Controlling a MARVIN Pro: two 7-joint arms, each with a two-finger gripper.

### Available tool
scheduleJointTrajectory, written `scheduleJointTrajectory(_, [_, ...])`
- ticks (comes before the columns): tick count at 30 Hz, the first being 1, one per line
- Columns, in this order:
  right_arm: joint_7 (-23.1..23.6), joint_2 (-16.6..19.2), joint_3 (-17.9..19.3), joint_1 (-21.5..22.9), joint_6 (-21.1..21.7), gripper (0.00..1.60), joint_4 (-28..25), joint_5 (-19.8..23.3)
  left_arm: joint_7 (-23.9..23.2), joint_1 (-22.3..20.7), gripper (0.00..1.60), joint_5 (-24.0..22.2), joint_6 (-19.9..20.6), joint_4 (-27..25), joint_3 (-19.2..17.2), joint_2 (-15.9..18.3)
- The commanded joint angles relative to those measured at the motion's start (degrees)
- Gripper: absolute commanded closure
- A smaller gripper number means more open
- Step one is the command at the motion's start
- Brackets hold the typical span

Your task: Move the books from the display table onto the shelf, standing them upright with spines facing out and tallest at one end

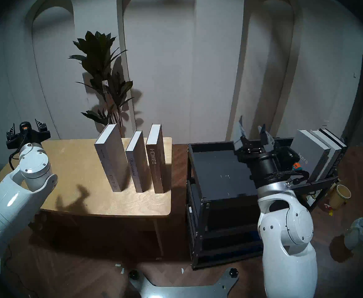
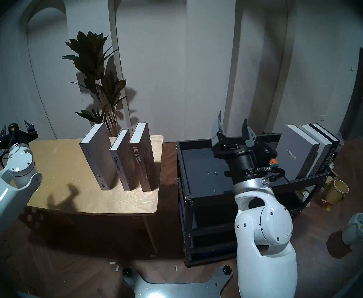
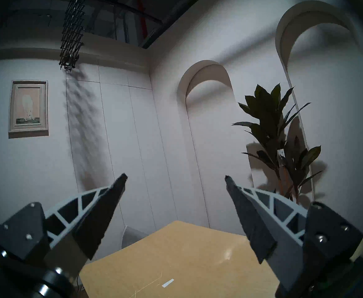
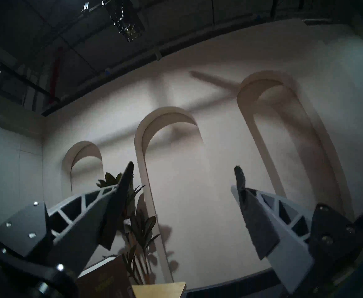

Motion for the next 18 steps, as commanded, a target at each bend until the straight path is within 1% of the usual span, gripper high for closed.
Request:
scheduleJointTrajectory(1, [-3.54, 2.09, -4.87, -2.88, 5.67, 0.00, -4.30, -3.99, -1.43, 1.10, 0.00, 0.28, -1.59, -0.26, -2.20, 1.83])
scheduleJointTrajectory(2, [-3.54, 2.09, -4.87, -2.88, 5.67, 0.00, -4.30, -3.99, -1.43, 1.10, 0.00, 0.28, -1.59, -0.26, -2.20, 1.83])
scheduleJointTrajectory(4, [-5.94, 3.28, -6.84, -3.66, 8.74, 0.00, -5.74, -5.76, -2.25, 1.88, 0.00, 0.28, -2.27, -0.23, -2.80, 2.13])
scheduleJointTrajectory(6, [-7.71, 4.20, -8.19, -4.05, 10.81, 0.00, -6.92, -6.82, -2.83, 2.47, 0.00, 0.27, -2.76, -0.25, -3.27, 2.31])
scheduleJointTrajectory(9, [-9.45, 4.93, -9.24, -4.38, 12.30, 0.00, -7.90, -7.57, -3.34, 2.99, 0.00, 0.26, -3.18, -0.29, -3.69, 2.46])
scheduleJointTrajectory(11, [-12.66, 6.33, -10.96, -4.96, 14.94, 0.00, -9.28, -8.74, -4.28, 3.98, 0.00, 0.24, -3.99, -0.37, -4.49, 2.73])
scheduleJointTrajectory(13, [-13.28, 6.69, -11.38, -5.12, 15.40, 0.00, -9.28, -8.92, -4.47, 4.18, 0.00, 0.23, -4.17, -0.38, -4.65, 2.78])
scheduleJointTrajectory(15, [-15.70, 7.79, -12.59, -5.36, 17.04, 0.00, -9.28, -9.29, -5.17, 4.95, 0.00, 0.21, -4.81, -0.44, -5.28, 2.95])
scheduleJointTrajectory(16, [-17.94, 8.95, -13.70, -5.45, 18.39, 0.00, -9.28, -9.35, -5.85, 5.69, 0.00, 0.20, -5.40, -0.49, -5.92, 3.07])
scheduleJointTrajectory(18, [-18.81, 9.30, -14.12, -5.53, 18.89, 0.00, -9.28, -9.48, -6.10, 5.96, 0.00, 0.19, -5.60, -0.51, -6.15, 3.11])
